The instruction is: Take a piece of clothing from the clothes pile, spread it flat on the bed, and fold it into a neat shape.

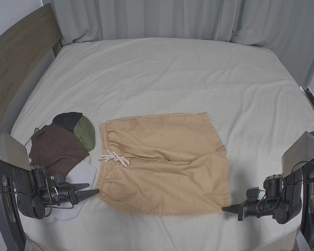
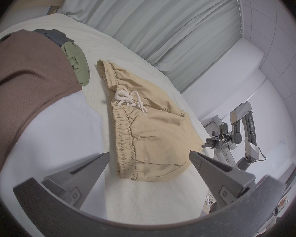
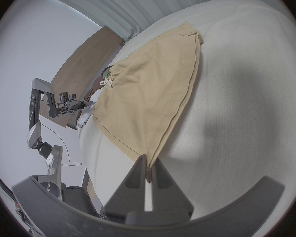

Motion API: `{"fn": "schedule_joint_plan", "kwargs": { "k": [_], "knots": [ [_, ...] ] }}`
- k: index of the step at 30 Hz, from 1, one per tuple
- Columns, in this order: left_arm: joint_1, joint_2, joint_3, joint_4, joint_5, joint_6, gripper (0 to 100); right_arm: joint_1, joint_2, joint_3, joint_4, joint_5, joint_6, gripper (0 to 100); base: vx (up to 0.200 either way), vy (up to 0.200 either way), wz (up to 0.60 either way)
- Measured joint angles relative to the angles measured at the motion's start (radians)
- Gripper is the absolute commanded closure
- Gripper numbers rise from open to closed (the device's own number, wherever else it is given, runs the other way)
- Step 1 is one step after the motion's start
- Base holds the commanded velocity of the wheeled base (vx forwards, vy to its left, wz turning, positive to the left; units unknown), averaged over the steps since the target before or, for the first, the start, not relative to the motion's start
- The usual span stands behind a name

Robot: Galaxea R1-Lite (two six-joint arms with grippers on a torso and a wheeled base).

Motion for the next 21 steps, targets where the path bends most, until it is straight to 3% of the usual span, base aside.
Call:
{"fn": "schedule_joint_plan", "kwargs": {
  "k": [7,13,21],
  "knots": [
    [-0.004,0.048,-0.029,0.0,0.034,-0.029,0,-0.001,0.0,0.0,0.0,0.0,0.0,100,0.0,0.0,0.0],
    [-0.009,0.064,-0.035,0.0,0.045,-0.117,0,-0.002,0.001,0.0,0.0,0.0,0.0,100,0.0,0.0,0.0],
    [-0.03,0.071,-0.035,0.001,0.05,-0.131,0,-0.002,0.001,0.0,0.0,0.0,0.0,100,0.0,0.0,0.0]
  ]
}}
